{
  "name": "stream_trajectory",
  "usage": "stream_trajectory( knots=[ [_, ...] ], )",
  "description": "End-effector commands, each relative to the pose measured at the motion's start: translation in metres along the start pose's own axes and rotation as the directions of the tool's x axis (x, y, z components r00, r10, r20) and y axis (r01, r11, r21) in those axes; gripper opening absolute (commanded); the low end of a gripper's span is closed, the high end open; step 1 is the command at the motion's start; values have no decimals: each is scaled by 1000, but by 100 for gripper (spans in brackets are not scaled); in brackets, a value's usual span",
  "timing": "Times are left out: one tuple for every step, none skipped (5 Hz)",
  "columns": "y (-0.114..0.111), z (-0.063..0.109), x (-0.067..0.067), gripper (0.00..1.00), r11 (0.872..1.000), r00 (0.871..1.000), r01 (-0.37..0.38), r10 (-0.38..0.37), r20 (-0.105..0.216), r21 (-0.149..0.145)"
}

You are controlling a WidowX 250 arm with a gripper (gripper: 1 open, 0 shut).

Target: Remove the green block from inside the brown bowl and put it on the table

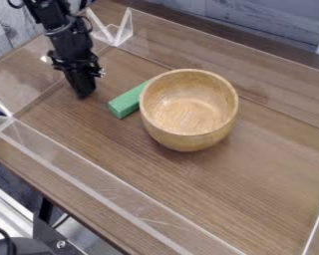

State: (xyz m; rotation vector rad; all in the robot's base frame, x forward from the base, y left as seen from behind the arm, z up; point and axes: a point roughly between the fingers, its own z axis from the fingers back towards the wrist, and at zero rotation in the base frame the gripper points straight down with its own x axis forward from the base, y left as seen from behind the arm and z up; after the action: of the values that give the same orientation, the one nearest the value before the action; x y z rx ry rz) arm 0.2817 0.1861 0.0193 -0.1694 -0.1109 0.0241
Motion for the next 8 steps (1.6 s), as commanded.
stream_trajectory(
  knots=[
    [-1,3,8,0,1000,1000,11,-11,23,2],
    [3,4,9,0,1000,1000,15,-15,10,-11],
    [6,5,9,0,999,1000,19,-19,-2,-26],
    [1,3,12,0,1000,1000,7,-7,-2,-29],
    [-5,1,15,0,999,1000,-4,4,-3,-32],
    [-2,1,15,0,999,1000,-3,2,-26,-34],
    [1,2,15,0,999,999,-3,1,-50,-36],
    [5,3,14,0,999,997,-4,1,-72,-38]
  ],
)
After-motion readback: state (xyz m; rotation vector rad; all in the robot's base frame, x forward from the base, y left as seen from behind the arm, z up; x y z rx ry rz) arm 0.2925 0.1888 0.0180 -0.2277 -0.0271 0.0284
